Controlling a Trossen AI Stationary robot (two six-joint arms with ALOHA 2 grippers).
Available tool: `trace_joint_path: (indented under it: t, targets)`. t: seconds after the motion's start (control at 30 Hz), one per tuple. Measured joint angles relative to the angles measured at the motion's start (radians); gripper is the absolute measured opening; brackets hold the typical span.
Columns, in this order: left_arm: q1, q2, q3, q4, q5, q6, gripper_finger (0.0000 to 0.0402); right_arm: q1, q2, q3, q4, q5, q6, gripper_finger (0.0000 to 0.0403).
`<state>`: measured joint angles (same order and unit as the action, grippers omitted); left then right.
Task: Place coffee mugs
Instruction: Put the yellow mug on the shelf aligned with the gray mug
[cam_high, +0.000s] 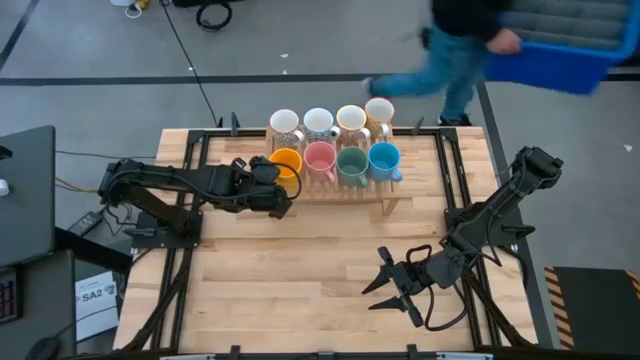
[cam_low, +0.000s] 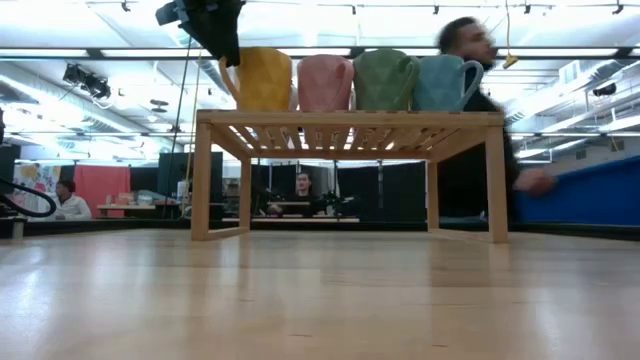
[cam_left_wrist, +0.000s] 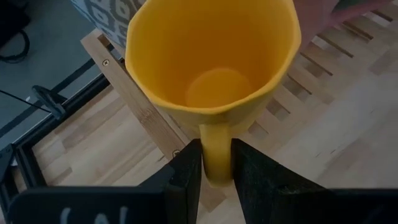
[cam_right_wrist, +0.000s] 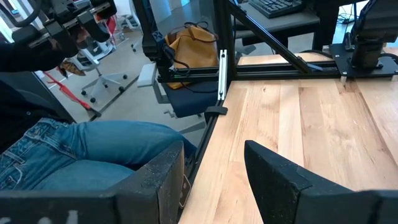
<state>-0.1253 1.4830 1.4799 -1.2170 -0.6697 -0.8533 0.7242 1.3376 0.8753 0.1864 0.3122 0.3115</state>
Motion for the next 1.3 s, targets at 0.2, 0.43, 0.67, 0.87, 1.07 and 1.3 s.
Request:
trace_joint_path:
  t: [0.2, 0.43, 0.67, 0.87, 1.07, 1.3]
  targets:
    - [0.0, 0.0, 0.027, 0.003, -0.01, 0.0, 0.0093, 0.0, 0.0, 0.0, 0.0, 0.0, 0.0, 0.0175]
    - [0.0, 0.0, 0.074, 0.001, -0.01, 0.001, 0.0093, 0.0, 0.0, 0.0, 0.0, 0.0, 0.0, 0.0175]
    - [-0.013, 0.0, 0.166, -0.069, -0.01, 0.034, 0.0094, 0.0, 0.0, 0.0, 0.0, 0.0, 0.0, 0.0175]
    - [-0.068, -0.014, 0.176, -0.254, -0.03, -0.077, 0.0094, 0.0, 0.0, 0.0, 0.0, 0.0, 0.003, 0.0175]
    - [-0.128, -0.013, 0.078, -0.309, -0.081, -0.188, 0.0094, 0.0, 0.0, 0.0, 0.006, 0.0, 0.004, 0.0175]
    - [-0.125, -0.011, -0.024, -0.228, -0.093, -0.178, 0.0094, 0.0, 0.0, 0.0, 0.008, 0.0, 0.004, 0.0175]
